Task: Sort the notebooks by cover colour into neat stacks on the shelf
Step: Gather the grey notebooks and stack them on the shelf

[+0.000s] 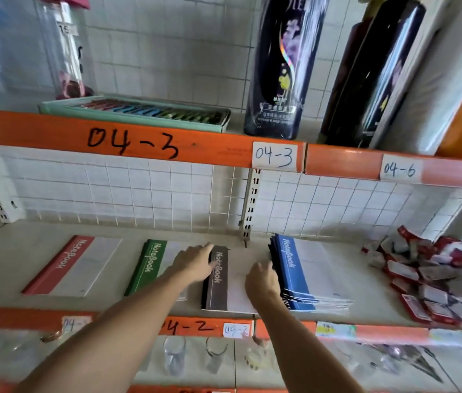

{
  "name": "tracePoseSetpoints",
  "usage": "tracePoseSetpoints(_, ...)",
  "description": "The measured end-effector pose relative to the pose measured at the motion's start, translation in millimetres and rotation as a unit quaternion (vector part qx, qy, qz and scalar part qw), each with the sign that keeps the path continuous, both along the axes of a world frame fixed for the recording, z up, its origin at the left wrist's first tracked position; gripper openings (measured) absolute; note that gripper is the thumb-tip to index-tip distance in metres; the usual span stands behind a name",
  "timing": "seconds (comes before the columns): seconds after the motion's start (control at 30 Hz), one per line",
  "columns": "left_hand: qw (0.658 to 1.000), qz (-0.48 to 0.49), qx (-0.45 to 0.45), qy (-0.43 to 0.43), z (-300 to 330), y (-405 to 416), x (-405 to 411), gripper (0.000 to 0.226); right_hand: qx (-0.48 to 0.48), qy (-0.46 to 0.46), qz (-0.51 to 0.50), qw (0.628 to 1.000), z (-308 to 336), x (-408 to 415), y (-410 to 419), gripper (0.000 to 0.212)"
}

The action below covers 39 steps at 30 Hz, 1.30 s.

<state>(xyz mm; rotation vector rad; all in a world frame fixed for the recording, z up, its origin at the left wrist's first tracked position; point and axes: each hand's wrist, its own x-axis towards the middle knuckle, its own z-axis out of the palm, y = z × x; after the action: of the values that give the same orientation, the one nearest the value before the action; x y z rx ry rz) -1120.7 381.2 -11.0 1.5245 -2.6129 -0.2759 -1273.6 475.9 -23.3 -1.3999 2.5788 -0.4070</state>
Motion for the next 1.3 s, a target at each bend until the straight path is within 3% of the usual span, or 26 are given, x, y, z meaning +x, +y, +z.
tracePoseSetpoints(0.1,1.0,0.009,-0.008,0.004,-2,5,1,0.051,-0.014,0.034,0.057,0.998,0,-5,-5,0.039)
tracePoseSetpoints(0.27,0.999,0.023,-0.033,-0.001,-4,14,19,0.045,-0.028,0.015,0.131,0.991,4,0,-13,0.035)
tracePoseSetpoints(0.53,0.998,0.034,-0.013,-0.06,-1,5,83,0.06,0.017,-0.024,0.211,0.977,12,53,-27,0.059)
tracePoseSetpoints(1.1,0.99,0.118,-0.045,-0.06,9,4,367,0.044,0.014,0.012,0.32,0.947,29,337,-59,0.072)
tracePoseSetpoints(1.3,0.984,0.15,-0.043,-0.081,10,-13,458,0.055,0.01,0.003,0.331,0.944,26,422,-78,0.07)
